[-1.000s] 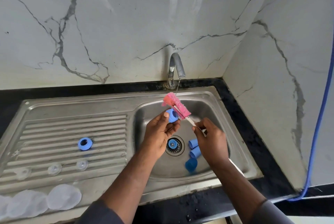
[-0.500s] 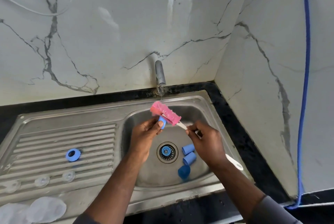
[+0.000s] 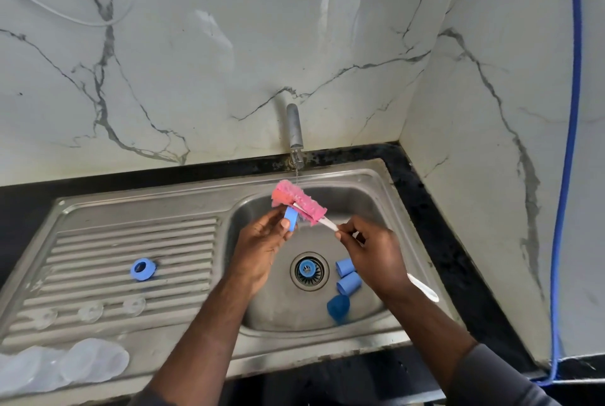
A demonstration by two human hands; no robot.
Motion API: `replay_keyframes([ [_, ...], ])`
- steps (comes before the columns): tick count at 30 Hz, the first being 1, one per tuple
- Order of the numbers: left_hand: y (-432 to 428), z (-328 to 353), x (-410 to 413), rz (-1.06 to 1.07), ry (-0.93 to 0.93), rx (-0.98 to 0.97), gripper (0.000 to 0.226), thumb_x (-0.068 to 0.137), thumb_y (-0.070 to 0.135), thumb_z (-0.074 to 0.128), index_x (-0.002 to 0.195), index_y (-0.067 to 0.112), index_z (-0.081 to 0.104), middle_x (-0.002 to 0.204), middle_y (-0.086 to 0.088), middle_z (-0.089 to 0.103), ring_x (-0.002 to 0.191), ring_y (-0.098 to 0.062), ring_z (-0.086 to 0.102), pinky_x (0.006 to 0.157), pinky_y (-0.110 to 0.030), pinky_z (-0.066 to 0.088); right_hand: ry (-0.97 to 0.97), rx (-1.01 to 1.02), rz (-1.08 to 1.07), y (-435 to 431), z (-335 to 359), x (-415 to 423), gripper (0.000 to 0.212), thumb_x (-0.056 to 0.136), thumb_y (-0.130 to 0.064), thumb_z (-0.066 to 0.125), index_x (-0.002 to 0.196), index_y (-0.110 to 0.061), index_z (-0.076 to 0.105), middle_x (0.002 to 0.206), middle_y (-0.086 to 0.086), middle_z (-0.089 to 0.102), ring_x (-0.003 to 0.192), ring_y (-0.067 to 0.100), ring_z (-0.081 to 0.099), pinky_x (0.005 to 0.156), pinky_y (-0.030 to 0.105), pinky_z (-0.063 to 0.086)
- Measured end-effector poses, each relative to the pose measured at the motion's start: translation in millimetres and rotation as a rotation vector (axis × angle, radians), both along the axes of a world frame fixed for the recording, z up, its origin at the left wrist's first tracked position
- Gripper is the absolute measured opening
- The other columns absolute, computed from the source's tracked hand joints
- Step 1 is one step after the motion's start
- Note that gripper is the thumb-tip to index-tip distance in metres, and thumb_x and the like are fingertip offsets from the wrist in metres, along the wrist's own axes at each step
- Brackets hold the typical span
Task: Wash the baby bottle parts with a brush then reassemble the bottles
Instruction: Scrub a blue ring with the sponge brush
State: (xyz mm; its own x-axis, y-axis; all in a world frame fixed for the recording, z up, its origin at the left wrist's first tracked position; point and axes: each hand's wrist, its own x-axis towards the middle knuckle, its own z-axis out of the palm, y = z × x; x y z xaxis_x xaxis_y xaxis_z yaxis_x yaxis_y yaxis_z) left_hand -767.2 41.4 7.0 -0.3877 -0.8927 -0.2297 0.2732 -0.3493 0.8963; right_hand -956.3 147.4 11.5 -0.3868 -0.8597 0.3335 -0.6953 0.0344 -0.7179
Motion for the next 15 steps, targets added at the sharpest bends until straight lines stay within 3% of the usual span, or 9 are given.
replay_keyframes([
  [3,-1.4,4.1,-1.3,0.015,0.035,0.071,0.027,0.094,-0.005,0.056,0.116,0.007,0.066,0.104,-0.004,0.077,0.099,-0.017,0.071,0.092,-0.026,0.056,0.005,-0.016,0.032,0.7,0.3,2.0,0.016,0.088,-0.019,0.076,0.078,-0.018,0.063,0.077,-0.011,0.066,0.068,0.007,0.057,0.059,0.023,0.047],
  [8,1.4,8.0,-3.3,0.039,-0.014,0.018,0.022,0.081,0.013,0.071,0.102,0.013,0.071,0.098,-0.002,0.076,0.101,-0.019,0.068,0.094,-0.028,0.055,0.019,-0.012,0.050,0.7,2.7,2.2,0.015,0.088,-0.020,0.076,0.079,-0.020,0.064,0.080,-0.009,0.069,0.068,0.008,0.059,0.061,0.027,0.050],
  [11,-1.8,7.3,-1.3,0.036,-0.007,0.029,0.021,0.088,0.001,0.066,0.106,0.010,0.070,0.104,-0.007,0.075,0.107,-0.025,0.067,0.095,-0.033,0.056,-0.044,0.008,0.019,-1.7,0.4,1.5,0.017,0.087,-0.019,0.077,0.077,-0.020,0.064,0.078,-0.010,0.069,0.065,0.009,0.059,0.058,0.031,0.051],
  [15,-3.2,9.0,2.1,0.020,-0.024,0.008,0.025,0.089,-0.003,0.064,0.109,0.011,0.068,0.101,-0.004,0.076,0.107,-0.023,0.067,0.095,-0.031,0.056,-0.085,0.014,0.072,-0.6,1.1,2.3,0.016,0.086,-0.017,0.078,0.077,-0.018,0.065,0.076,-0.009,0.069,0.067,0.009,0.058,0.058,0.017,0.044],
])
